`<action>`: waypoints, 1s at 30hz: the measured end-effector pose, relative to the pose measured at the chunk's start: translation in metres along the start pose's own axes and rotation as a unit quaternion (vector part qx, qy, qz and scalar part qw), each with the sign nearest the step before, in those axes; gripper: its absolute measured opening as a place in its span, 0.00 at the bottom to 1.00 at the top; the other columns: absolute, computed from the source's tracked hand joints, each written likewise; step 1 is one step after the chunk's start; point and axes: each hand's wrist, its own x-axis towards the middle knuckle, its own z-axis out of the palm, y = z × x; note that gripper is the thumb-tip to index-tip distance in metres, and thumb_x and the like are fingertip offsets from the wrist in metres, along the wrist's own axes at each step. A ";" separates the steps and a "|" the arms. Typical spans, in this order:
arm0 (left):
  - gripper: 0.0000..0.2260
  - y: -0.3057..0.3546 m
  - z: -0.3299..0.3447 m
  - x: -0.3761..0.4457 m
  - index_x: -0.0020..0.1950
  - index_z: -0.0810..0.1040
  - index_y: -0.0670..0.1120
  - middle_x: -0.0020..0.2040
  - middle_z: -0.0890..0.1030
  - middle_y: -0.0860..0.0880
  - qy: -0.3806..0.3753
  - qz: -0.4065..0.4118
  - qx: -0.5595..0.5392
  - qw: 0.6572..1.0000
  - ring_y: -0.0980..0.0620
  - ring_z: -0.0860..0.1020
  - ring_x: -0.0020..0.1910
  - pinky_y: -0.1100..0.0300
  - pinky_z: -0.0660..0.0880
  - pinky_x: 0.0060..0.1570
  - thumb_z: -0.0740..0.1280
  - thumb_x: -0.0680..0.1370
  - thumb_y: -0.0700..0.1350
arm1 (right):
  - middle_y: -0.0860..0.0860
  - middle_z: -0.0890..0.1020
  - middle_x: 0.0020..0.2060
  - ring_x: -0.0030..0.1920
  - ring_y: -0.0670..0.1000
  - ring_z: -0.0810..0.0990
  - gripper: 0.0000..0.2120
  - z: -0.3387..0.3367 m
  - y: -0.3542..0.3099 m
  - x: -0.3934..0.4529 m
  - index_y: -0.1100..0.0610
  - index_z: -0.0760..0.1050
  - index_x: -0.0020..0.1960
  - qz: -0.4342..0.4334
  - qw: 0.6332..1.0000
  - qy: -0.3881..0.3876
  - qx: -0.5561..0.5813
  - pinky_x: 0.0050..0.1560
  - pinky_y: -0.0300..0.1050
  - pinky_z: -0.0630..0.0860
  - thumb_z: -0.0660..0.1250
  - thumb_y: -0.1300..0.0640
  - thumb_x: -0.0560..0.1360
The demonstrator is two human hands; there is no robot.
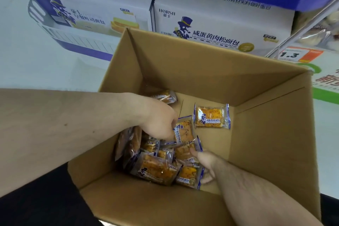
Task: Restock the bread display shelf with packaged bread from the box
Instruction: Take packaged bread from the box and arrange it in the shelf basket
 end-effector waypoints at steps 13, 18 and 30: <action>0.16 -0.001 -0.006 -0.003 0.67 0.74 0.47 0.56 0.79 0.50 0.032 0.004 0.004 0.999 0.54 0.76 0.47 0.64 0.68 0.37 0.63 0.81 0.51 | 0.54 0.83 0.43 0.33 0.50 0.80 0.27 -0.013 -0.025 -0.035 0.58 0.74 0.67 -0.111 0.960 0.213 -0.142 0.28 0.39 0.76 0.67 0.41 0.77; 0.15 0.002 -0.008 -0.010 0.65 0.76 0.47 0.52 0.80 0.50 0.054 0.018 -0.010 0.998 0.53 0.78 0.48 0.62 0.74 0.43 0.63 0.81 0.50 | 0.56 0.83 0.48 0.38 0.53 0.83 0.20 -0.052 -0.061 -0.090 0.60 0.74 0.63 -0.154 0.932 0.256 -0.207 0.45 0.48 0.83 0.64 0.45 0.81; 0.37 0.017 0.024 -0.011 0.76 0.65 0.51 0.70 0.75 0.43 -0.126 0.004 -0.378 0.917 0.42 0.78 0.64 0.40 0.67 0.69 0.69 0.72 0.67 | 0.58 0.76 0.47 0.32 0.50 0.73 0.11 -0.099 -0.091 -0.265 0.59 0.74 0.52 -0.312 0.858 0.101 0.396 0.25 0.39 0.73 0.55 0.55 0.85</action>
